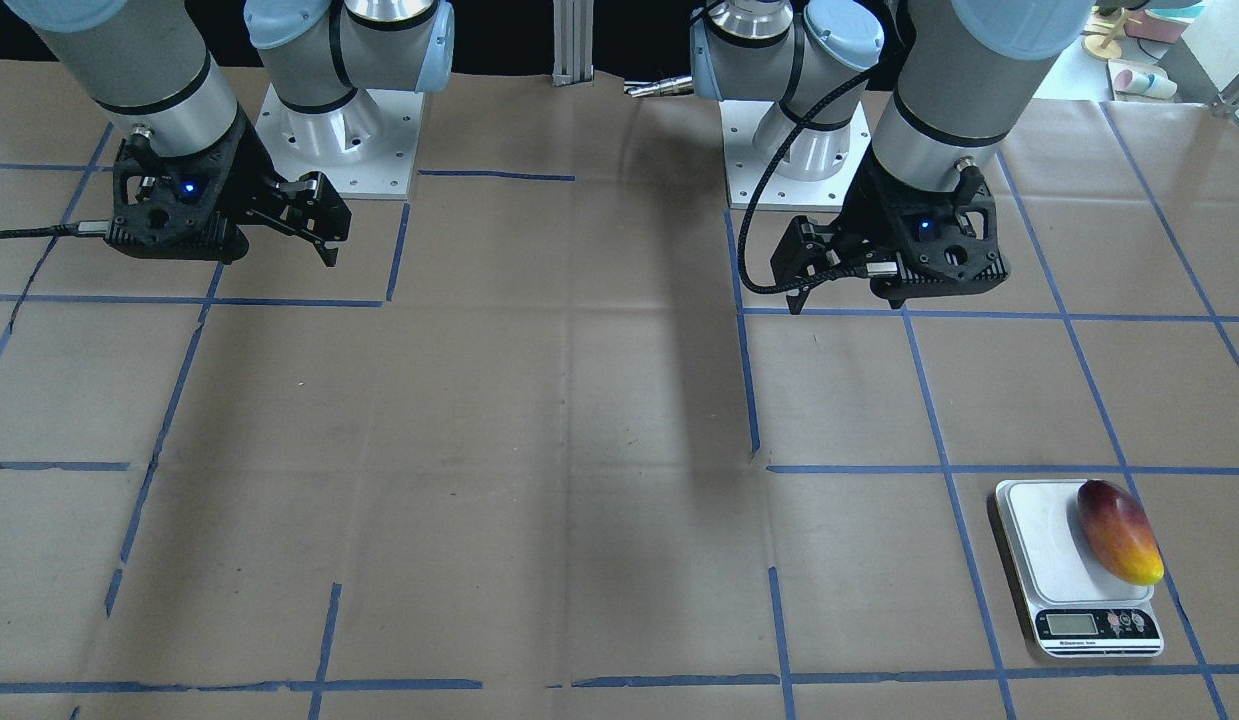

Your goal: Weigh mango

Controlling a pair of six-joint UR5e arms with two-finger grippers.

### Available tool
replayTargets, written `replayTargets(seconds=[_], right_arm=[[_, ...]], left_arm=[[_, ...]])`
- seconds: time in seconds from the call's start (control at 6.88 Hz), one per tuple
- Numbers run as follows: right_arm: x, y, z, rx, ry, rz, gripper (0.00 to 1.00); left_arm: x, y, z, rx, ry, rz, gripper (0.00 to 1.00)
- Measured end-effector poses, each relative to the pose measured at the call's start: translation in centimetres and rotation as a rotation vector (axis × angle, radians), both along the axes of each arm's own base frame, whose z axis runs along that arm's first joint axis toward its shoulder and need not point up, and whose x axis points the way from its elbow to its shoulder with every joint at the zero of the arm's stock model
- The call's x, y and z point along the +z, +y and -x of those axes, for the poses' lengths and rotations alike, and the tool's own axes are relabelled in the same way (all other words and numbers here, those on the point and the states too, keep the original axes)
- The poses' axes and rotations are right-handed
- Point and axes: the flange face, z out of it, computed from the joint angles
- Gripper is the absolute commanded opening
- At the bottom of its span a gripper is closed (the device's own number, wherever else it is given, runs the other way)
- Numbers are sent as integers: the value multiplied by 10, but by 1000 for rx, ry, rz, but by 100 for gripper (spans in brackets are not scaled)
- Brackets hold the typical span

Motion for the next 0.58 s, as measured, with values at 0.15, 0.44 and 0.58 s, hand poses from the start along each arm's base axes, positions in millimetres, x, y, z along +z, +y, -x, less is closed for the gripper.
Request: replayTargets(seconds=[0.15,0.44,0.58], right_arm=[[0,0,0,0,0,0,100],[0,0,0,0,0,0,100],[0,0,0,0,0,0,100]], left_arm=[[0,1,2,-11,1,-1,100],[-1,2,3,-44,6,-4,100],[-1,2,3,-52,6,-3,100]])
